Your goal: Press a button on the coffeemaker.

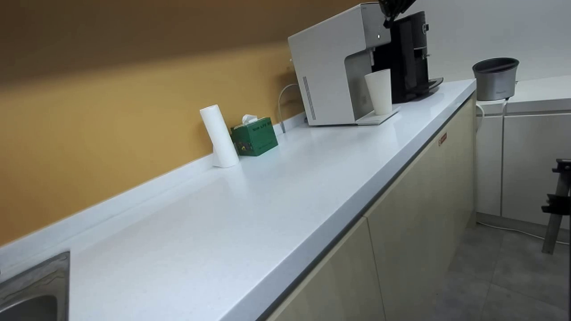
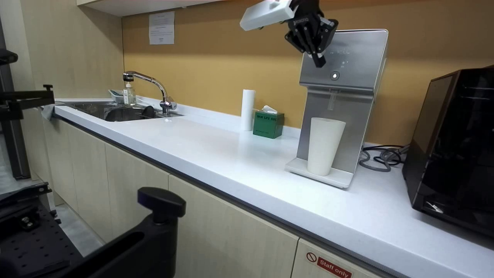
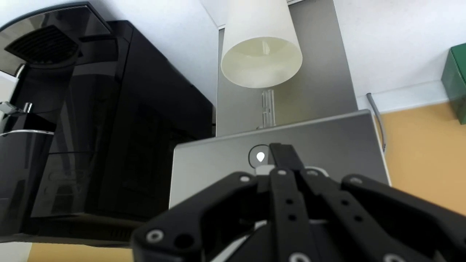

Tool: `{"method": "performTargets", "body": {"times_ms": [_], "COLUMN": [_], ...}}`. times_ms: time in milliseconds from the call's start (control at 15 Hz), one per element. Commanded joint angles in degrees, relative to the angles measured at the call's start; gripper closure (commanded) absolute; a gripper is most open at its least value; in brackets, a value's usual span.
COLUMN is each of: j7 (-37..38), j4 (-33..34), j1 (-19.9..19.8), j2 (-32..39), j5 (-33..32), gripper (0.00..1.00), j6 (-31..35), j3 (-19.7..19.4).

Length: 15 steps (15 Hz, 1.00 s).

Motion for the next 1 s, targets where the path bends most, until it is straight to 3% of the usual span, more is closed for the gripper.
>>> {"method": "performTargets", "body": {"times_ms": [0, 333, 933], "j7": [-0.5, -2.0, -13.1], "j4": [0.7, 1.3, 3.2], "j1": [0.1, 0.8, 2.0], "j2": [0.3, 1.4, 4.1], "j5": [1.9, 4.4, 15.8], "gripper": [1.0, 1.0, 1.0], "j6": [-1.2, -1.5, -1.8], "j3": [-1.1, -2.2, -2.7]}}
